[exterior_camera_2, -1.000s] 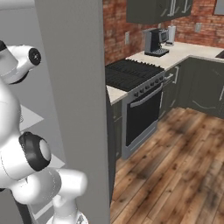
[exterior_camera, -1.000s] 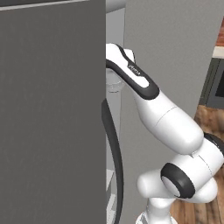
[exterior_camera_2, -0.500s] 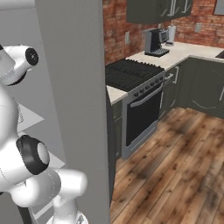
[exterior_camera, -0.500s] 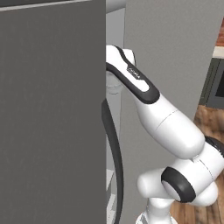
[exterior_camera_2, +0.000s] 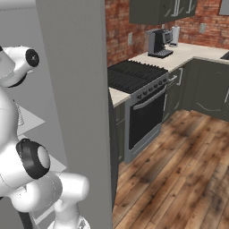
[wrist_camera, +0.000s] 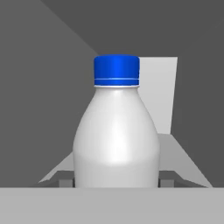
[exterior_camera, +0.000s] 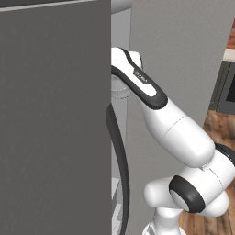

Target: Take the bottled waters from the counter and place them in the freezer to freeze. Close the freezer door after placing the bottles.

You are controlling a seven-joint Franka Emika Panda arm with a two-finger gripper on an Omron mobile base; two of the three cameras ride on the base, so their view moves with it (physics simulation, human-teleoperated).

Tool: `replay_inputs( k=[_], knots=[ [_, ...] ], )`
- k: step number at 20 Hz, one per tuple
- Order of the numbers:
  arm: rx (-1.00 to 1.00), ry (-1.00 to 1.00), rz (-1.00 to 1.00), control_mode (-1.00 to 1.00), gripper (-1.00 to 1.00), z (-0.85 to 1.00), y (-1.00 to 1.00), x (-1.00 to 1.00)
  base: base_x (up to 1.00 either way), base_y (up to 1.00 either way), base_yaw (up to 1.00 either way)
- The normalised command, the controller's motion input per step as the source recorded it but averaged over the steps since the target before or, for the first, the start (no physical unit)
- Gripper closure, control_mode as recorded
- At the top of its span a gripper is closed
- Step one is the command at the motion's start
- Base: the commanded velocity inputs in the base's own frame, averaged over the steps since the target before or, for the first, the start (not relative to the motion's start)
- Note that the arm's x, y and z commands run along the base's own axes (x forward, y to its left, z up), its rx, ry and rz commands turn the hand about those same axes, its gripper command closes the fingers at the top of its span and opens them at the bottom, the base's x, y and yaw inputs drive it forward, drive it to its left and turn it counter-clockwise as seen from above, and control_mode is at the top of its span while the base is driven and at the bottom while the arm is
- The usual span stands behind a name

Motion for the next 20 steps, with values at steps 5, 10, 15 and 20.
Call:
replay_inputs(
  k=[5,10,15,20],
  knots=[
    [0.00,0.00,0.00,-1.00,-1.00,0.00,0.00,0.00,0.00,0.00,0.00],
    [0.00,0.00,0.00,-1.00,-1.00,0.01,0.00,0.00,0.00,0.00,0.00],
    [0.00,0.00,0.00,-1.00,-1.00,0.07,-0.04,0.00,0.00,0.00,0.00],
    [0.00,0.00,-0.01,-1.00,-1.00,0.05,-0.38,-0.15,0.00,0.00,0.00]
  ],
)
